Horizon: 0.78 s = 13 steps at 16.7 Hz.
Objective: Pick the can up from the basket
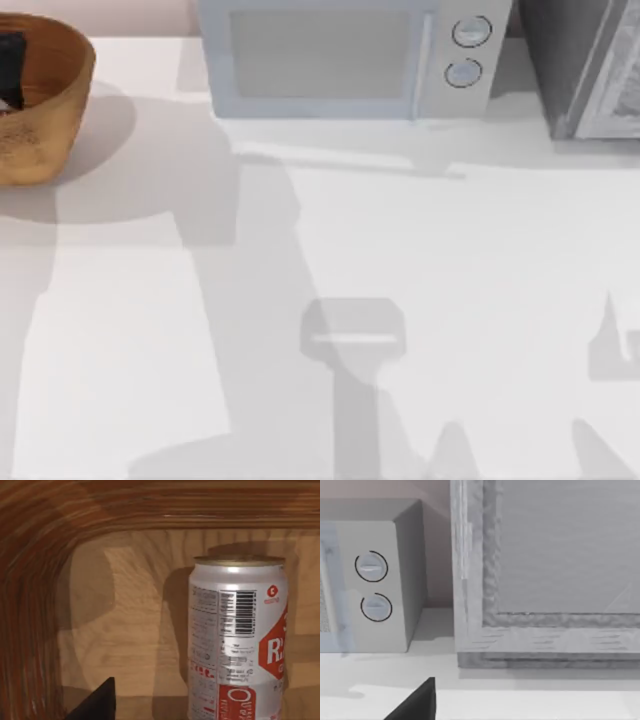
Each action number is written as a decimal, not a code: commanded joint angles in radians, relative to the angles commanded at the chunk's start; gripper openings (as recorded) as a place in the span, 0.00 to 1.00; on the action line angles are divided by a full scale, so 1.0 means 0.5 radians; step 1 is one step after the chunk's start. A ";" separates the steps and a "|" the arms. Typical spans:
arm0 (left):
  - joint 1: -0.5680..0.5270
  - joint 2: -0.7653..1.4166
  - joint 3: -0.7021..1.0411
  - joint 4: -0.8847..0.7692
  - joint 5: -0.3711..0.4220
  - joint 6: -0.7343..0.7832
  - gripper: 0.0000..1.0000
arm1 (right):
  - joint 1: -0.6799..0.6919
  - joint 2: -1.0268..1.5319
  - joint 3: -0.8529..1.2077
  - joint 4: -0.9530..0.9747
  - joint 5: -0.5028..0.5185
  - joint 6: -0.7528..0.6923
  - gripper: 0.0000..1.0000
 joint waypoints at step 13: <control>-0.021 0.103 -0.152 0.236 -0.003 -0.022 1.00 | 0.000 0.000 0.000 0.000 0.000 0.000 1.00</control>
